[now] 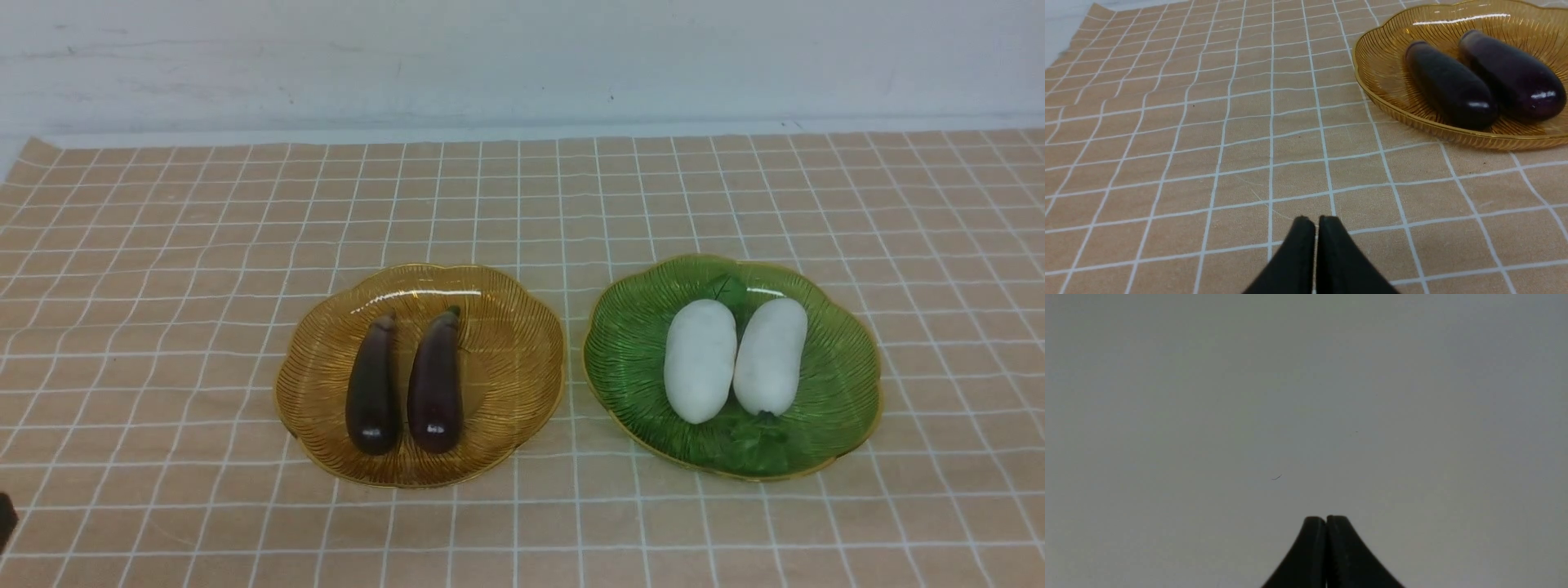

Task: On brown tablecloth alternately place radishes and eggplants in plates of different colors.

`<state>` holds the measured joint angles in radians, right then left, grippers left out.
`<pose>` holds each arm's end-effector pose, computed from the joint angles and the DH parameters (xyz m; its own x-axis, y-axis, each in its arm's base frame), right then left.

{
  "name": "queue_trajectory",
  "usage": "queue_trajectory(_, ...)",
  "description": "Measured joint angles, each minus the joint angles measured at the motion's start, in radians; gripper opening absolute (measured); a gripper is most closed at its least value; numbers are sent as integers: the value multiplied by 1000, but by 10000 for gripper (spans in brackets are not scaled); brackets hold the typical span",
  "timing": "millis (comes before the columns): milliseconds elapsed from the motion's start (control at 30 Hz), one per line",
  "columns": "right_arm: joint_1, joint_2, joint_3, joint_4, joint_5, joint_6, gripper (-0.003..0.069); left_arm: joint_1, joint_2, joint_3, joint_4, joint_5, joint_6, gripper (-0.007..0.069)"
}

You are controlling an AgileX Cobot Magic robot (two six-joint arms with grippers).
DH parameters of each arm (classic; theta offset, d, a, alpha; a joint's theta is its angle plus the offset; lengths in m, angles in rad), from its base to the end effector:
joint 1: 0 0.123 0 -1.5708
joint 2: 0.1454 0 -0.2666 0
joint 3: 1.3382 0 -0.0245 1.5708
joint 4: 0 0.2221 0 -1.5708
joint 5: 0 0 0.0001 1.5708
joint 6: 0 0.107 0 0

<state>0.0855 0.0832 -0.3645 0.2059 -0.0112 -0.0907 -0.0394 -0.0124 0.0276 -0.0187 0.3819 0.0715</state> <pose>0.0380 0.0030 0.3258 0.3570 0.1460 -0.9226 -0.1251 0.9863 0.1076 0.0573 -0.0030 0.1660 -0.3017 0.0661 -0.9511 0.0624 0.9968 0.0494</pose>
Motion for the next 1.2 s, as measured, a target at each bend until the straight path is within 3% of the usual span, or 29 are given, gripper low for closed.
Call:
queue_trajectory(933,0,-1,0,0,43,-1,-15,0,0,0,0,0,-1,-3)
queue_trajectory(1200,-22,-35,0,-76,241,-58,-15,0,0,0,0,0,-1,-3)
